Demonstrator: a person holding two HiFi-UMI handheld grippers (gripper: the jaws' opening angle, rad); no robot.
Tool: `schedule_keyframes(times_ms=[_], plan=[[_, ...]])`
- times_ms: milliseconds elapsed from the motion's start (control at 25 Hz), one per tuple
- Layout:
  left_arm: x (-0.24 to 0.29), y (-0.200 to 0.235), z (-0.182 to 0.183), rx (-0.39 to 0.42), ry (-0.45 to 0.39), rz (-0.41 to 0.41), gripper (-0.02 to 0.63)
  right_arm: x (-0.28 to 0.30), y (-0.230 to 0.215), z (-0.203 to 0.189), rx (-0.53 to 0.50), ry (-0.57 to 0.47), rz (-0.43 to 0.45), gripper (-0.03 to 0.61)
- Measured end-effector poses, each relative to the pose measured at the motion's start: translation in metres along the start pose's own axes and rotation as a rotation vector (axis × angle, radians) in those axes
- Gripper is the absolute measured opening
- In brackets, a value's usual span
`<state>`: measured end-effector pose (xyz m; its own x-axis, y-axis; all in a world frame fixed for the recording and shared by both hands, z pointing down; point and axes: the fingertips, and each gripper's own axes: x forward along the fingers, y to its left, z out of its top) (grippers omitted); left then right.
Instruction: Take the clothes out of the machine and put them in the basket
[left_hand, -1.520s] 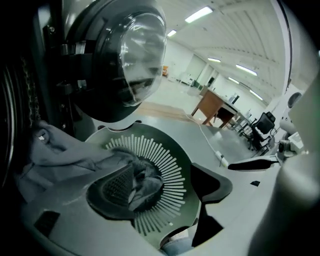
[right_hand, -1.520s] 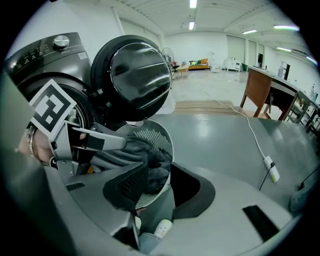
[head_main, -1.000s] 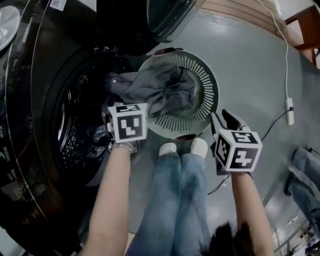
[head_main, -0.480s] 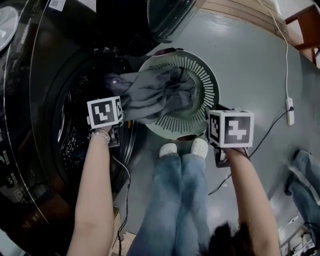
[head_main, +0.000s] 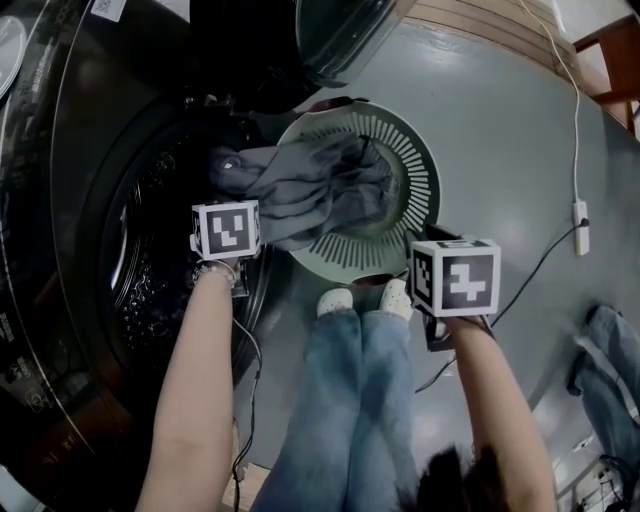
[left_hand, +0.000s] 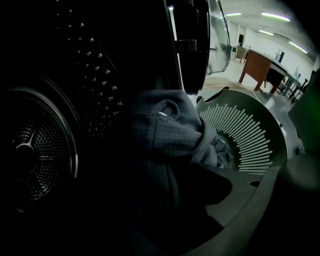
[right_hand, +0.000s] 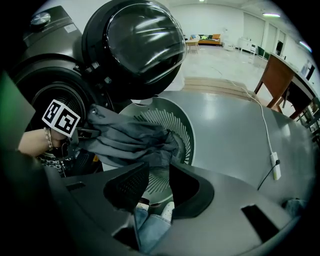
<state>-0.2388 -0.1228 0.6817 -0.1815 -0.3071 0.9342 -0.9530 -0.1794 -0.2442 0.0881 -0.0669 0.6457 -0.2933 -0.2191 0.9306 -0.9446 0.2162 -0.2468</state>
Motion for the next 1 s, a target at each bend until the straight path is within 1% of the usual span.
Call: schedule_keyframes(times_ms=[40, 80, 120, 160, 200, 280, 360, 440, 560, 640, 720, 760, 880, 1000], plan=[[-0.003, -0.003, 0.003, 0.009, -0.015, 0.004, 0.314, 0.001, -0.001, -0.003, 0.000, 0.004, -0.003, 0.123], [-0.008, -0.004, 0.005, 0.011, -0.030, 0.013, 0.261, 0.001, -0.002, -0.005, 0.001, 0.007, -0.005, 0.120], [-0.013, -0.006, 0.007, 0.008, -0.047, 0.019, 0.177, 0.001, -0.003, -0.006, 0.002, 0.009, -0.008, 0.116], [-0.018, -0.009, 0.009, 0.001, -0.067, 0.020, 0.121, 0.001, -0.004, -0.007, 0.002, 0.010, -0.010, 0.112], [-0.023, -0.014, 0.011, -0.009, -0.084, 0.014, 0.103, 0.001, -0.005, -0.007, 0.001, 0.010, -0.012, 0.110], [-0.032, -0.029, 0.010, -0.048, -0.096, -0.022, 0.093, -0.001, -0.005, -0.006, -0.003, 0.004, -0.011, 0.104], [-0.040, -0.049, 0.015, -0.099, -0.120, -0.092, 0.089, -0.002, -0.008, -0.003, -0.004, -0.005, -0.013, 0.103], [-0.047, -0.072, 0.023, -0.120, -0.155, -0.172, 0.089, -0.002, -0.013, -0.001, 0.008, -0.010, -0.022, 0.100], [-0.058, -0.110, 0.033, -0.110, -0.195, -0.311, 0.087, -0.002, -0.020, -0.002, 0.042, -0.010, -0.032, 0.097], [-0.065, -0.143, 0.041, -0.081, -0.225, -0.418, 0.084, -0.003, -0.025, -0.003, 0.059, -0.012, -0.039, 0.095], [-0.075, -0.173, 0.047, -0.032, -0.245, -0.481, 0.084, -0.004, -0.030, -0.005, 0.073, -0.013, -0.045, 0.094], [-0.081, -0.185, 0.050, -0.023, -0.253, -0.518, 0.084, -0.005, -0.031, -0.007, 0.079, -0.014, -0.046, 0.094], [-0.103, -0.226, 0.062, -0.049, -0.293, -0.678, 0.085, -0.006, -0.037, -0.009, 0.091, -0.017, -0.052, 0.092], [-0.122, -0.256, 0.074, -0.037, -0.334, -0.762, 0.086, -0.008, -0.042, -0.010, 0.110, -0.023, -0.056, 0.092]])
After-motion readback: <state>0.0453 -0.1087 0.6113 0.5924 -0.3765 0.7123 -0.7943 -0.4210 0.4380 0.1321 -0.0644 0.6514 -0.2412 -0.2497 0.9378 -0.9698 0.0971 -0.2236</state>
